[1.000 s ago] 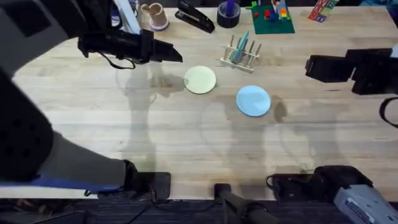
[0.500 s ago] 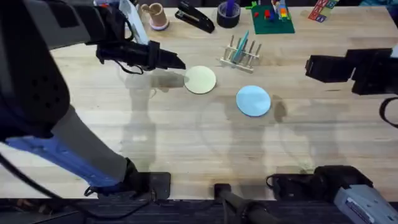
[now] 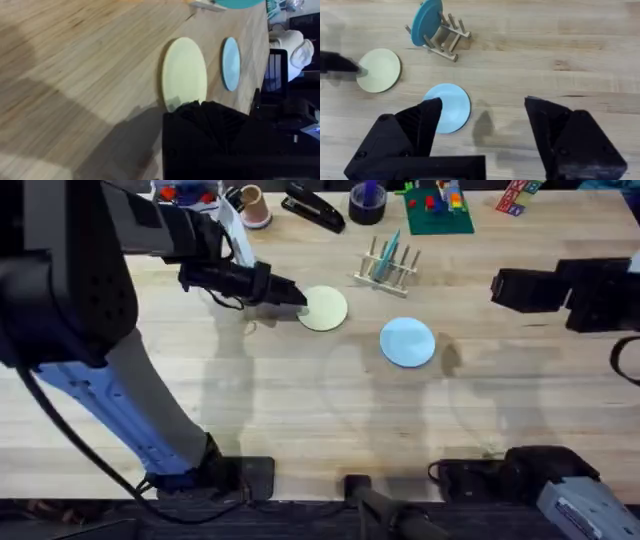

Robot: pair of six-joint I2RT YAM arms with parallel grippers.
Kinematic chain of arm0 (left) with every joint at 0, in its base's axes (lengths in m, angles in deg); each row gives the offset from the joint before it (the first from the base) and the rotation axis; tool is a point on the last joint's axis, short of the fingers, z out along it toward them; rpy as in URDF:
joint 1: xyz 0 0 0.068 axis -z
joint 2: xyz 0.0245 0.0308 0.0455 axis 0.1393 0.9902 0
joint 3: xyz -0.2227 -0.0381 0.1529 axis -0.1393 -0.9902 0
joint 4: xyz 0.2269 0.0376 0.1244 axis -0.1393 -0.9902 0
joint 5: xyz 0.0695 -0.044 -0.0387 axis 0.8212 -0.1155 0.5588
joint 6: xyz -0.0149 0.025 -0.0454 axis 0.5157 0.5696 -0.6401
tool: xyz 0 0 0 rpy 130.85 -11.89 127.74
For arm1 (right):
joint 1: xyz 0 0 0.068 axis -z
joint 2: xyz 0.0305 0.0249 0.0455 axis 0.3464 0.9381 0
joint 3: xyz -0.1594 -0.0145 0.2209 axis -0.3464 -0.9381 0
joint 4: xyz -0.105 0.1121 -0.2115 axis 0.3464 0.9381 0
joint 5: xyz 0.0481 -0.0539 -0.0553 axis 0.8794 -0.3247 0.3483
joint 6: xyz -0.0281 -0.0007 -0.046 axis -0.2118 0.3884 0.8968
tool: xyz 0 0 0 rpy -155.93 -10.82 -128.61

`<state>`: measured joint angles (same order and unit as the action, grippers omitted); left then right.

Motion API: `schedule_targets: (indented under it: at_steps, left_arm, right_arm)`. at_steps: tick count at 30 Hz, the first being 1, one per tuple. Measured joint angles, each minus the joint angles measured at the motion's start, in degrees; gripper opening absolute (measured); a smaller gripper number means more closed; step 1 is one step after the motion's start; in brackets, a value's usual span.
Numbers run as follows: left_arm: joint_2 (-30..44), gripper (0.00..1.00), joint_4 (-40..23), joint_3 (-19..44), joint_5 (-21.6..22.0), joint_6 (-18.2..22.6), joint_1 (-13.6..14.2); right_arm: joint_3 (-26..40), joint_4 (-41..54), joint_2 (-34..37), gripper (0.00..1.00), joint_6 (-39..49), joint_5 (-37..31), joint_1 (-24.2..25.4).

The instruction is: Pick up the plates from the table one by one and place each into a slot on the dish rack.

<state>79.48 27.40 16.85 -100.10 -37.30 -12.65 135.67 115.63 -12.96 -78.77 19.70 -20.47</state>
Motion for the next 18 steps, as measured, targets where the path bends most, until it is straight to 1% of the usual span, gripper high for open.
schedule_targets:
  at_steps: [7,14,18]
  left_arm:
    - [3.1,0.041,0.5,0.2,0.2,-0.1,0.4]
    - [3.7,0.041,0.8,1.0,2.6,-3.1,0.8]
    - [3.7,0.041,0.8,1.2,3.0,-4.0,0.9]
  right_arm:
    - [0.0,0.3,0.0,0.995,0.0,0.0,0.0]
    - [0.0,0.3,0.0,0.995,0.0,0.0,0.0]
    - [0.0,0.4,0.0,0.995,0.0,0.0,0.0]
